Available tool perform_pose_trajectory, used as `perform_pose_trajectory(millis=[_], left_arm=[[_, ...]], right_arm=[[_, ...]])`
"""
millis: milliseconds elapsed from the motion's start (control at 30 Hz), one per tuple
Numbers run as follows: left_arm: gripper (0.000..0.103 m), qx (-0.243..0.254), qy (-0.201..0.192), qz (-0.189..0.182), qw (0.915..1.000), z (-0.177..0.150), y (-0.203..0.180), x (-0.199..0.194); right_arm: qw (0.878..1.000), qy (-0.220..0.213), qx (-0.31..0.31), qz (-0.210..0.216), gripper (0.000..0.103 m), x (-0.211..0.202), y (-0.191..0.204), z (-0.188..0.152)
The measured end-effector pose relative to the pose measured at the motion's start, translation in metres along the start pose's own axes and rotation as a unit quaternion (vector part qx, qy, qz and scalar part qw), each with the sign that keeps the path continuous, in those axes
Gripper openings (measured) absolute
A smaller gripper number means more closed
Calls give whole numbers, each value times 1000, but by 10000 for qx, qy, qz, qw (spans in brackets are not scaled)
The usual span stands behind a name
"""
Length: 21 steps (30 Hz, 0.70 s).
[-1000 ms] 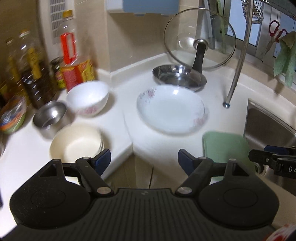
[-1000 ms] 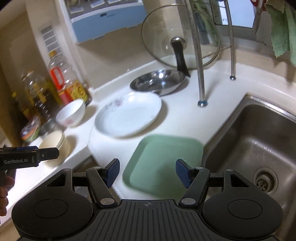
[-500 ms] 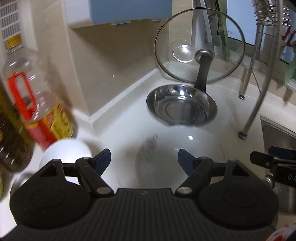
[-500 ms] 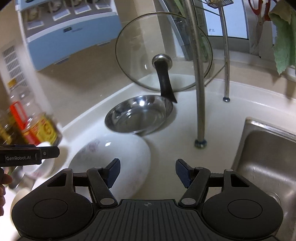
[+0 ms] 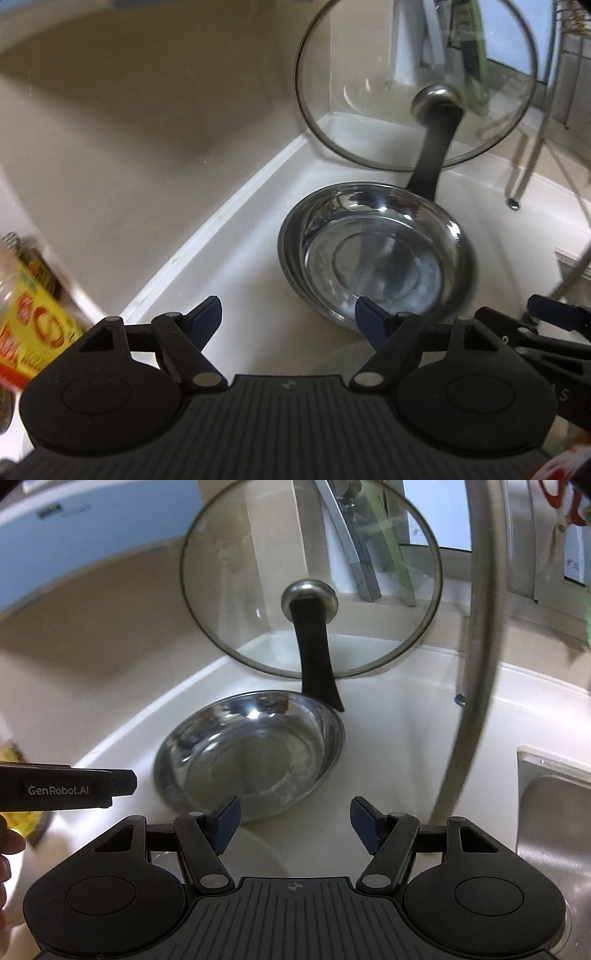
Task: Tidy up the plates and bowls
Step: 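Reach both grippers to the steel bowl rim and close on it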
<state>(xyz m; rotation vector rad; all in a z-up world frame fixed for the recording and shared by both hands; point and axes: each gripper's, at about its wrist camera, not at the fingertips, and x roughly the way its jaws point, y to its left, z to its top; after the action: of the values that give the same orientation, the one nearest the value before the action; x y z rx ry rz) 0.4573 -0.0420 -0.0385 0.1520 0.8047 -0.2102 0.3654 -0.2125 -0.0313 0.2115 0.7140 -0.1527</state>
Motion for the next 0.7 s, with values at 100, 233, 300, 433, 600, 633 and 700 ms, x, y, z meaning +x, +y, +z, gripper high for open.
perform_pose_trajectory(millis=[100, 233, 300, 433, 600, 633, 700], left_arm=[[74, 30, 120, 35, 9999, 7, 0, 20], [73, 54, 239, 44, 9997, 13, -1, 43], [68, 61, 304, 27, 9995, 15, -2, 52], [61, 106, 463, 28, 9989, 20, -5, 71], [61, 148, 538, 117, 9984, 26, -8, 88], [61, 152, 554, 142, 9982, 26, -8, 91], [57, 148, 567, 184, 9981, 27, -8, 98]], right_arm=[[9999, 44, -7, -133, 67, 21, 0, 6], [9996, 144, 1, -228, 67, 45, -1, 12], [9993, 206, -44, -295, 67, 56, 0, 13], [9985, 319, -99, -423, 66, 75, -1, 17], [9975, 477, -79, -507, 55, 95, -7, 22], [9975, 499, -53, -492, 53, 98, -8, 22], [9972, 528, -49, -536, 49, 103, -11, 22]])
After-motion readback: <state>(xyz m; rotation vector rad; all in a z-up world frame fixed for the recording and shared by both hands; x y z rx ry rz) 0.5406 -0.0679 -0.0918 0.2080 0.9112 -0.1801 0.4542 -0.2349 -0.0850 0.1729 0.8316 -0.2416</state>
